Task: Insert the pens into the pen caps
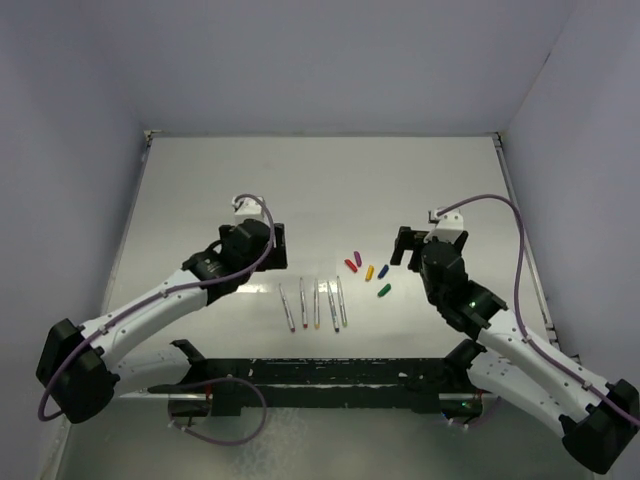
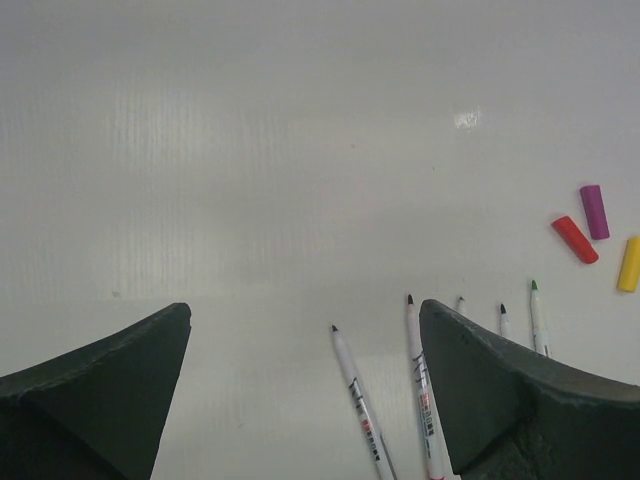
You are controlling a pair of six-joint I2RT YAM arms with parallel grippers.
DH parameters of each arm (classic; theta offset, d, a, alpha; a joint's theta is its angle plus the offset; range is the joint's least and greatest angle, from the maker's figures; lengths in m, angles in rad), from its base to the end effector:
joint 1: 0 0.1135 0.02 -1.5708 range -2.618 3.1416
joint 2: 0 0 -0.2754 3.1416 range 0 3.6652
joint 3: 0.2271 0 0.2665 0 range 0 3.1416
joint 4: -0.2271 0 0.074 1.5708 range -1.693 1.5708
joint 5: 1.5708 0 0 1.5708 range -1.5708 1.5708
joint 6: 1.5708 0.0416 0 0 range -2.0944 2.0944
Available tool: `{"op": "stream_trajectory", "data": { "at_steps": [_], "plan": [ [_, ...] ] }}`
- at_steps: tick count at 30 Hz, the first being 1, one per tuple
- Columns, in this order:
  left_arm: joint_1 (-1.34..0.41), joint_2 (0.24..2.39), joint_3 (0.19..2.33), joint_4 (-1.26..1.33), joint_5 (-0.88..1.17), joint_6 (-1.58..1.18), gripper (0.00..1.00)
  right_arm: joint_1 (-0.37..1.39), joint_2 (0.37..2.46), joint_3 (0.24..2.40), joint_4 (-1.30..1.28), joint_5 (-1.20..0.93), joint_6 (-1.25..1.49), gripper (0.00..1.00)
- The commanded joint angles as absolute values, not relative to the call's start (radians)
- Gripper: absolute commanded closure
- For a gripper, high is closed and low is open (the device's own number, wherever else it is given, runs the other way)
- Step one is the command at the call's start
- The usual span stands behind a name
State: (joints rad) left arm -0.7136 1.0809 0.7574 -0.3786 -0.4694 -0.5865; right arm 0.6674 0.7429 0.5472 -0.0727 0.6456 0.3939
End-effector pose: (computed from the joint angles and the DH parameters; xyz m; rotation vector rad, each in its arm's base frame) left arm 0.1941 -0.1432 0.2591 -0.1028 2.1890 -0.1969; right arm 0.1623 0.0960 0.2797 0.2013 1.7760 0.1683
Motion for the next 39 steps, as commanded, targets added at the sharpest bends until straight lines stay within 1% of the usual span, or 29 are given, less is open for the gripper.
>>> {"op": "stream_trajectory", "data": {
  "at_steps": [1,3,10,13,14,15,16,17,18,19,20,21,25,28,39],
  "plan": [
    [-0.720,1.159,0.845,-0.517,-0.385,-0.695,0.01,0.666,0.766,0.571,-0.060,0.675,0.406,0.00],
    [-0.731,1.175,0.851,-0.542,-0.390,-0.734,0.01,0.667,0.767,0.569,-0.062,0.676,0.414,0.00],
    [-0.739,1.203,0.871,-0.624,-0.354,-0.839,0.17,0.666,0.756,0.556,-0.065,0.688,0.416,0.00],
    [-0.751,1.225,0.869,-0.632,-0.315,-0.878,0.28,0.667,0.753,0.541,-0.057,0.691,0.422,0.00],
    [-0.759,1.232,0.868,-0.631,-0.312,-0.888,0.34,0.666,0.752,0.534,-0.051,0.688,0.423,0.00],
    [-0.772,1.242,0.871,-0.632,-0.313,-0.900,0.43,0.667,0.751,0.526,-0.045,0.688,0.424,0.00],
    [-0.785,1.251,0.875,-0.637,-0.319,-0.914,0.50,0.666,0.751,0.521,-0.039,0.689,0.427,0.00],
    [-0.799,1.265,0.881,-0.646,-0.327,-0.924,0.52,0.667,0.750,0.517,-0.036,0.689,0.430,0.02],
    [-0.814,1.281,0.891,-0.655,-0.333,-0.932,0.50,0.667,0.748,0.513,-0.036,0.688,0.436,0.05],
    [-0.830,1.298,0.902,-0.671,-0.341,-0.941,0.46,0.666,0.747,0.512,-0.038,0.690,0.446,0.11],
    [-0.856,1.321,0.915,-0.688,-0.351,-0.948,0.42,0.666,0.744,0.510,-0.043,0.694,0.460,0.15],
    [-0.877,1.347,0.936,-0.714,-0.363,-0.961,0.41,0.666,0.740,0.509,-0.047,0.693,0.469,0.15],
    [-0.930,1.450,0.981,-0.770,-0.377,-1.003,0.37,0.667,0.712,0.501,-0.069,0.692,0.483,0.15],
    [-0.949,1.477,0.981,-0.763,-0.368,-1.028,0.36,0.666,0.689,0.490,-0.075,0.699,0.490,0.16],
    [-0.958,1.501,0.962,-0.750,-0.337,-1.044,0.39,0.667,0.693,0.487,-0.102,0.675,0.515,0.17]
  ]
}}
